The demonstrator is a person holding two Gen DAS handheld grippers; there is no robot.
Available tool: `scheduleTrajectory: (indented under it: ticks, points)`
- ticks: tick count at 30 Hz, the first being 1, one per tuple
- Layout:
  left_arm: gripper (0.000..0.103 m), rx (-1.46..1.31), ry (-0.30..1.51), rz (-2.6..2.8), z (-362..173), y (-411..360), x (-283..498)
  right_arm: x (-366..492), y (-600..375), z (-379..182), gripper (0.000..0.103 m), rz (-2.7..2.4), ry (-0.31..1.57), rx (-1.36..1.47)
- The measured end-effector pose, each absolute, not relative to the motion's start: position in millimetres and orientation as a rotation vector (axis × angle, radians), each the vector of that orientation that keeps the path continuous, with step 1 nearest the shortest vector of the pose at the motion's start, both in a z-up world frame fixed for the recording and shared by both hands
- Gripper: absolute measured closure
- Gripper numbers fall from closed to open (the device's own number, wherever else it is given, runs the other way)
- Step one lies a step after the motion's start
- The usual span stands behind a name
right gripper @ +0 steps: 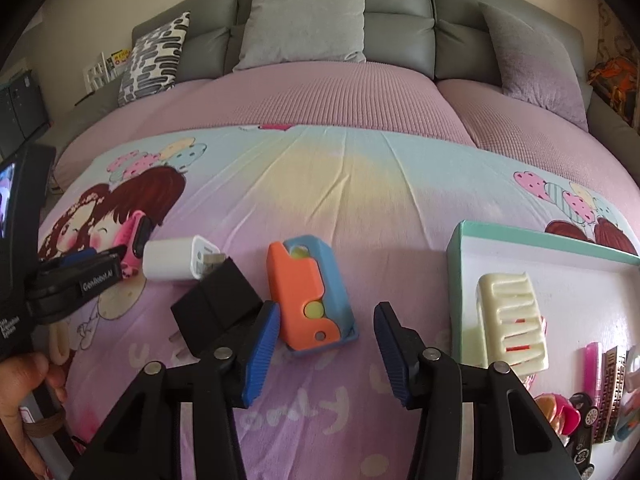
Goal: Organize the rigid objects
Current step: 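Grasp the pink watch band with the left tool while the right tool grasps the orange-and-blue case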
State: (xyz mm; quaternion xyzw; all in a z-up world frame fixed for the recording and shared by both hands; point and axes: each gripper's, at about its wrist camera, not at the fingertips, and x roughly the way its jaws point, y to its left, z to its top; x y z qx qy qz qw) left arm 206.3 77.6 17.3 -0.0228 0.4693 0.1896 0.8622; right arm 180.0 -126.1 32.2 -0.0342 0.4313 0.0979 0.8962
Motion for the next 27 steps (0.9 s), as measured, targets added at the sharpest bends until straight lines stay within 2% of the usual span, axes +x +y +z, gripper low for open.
scheduleTrajectory:
  ticks: [2,6,19,24,27]
  points:
    - [0.061,-0.045,0.983,0.393,17,77,207,182,-125,30,0.051,0.210,0.901,-0.074]
    - [0.072,-0.025,0.982,0.372,16,73,209,185,-120,24,0.051,0.206,0.916,-0.093]
    - [0.079,0.029,0.980,0.363,15,64,212,198,-114,20,0.052,0.188,0.923,-0.094]
    - [0.093,0.013,0.984,0.342,16,64,212,196,-116,23,0.056,0.183,0.910,-0.086]
    - [0.095,-0.019,0.981,0.329,18,66,210,194,-116,24,0.056,0.190,0.907,-0.081]
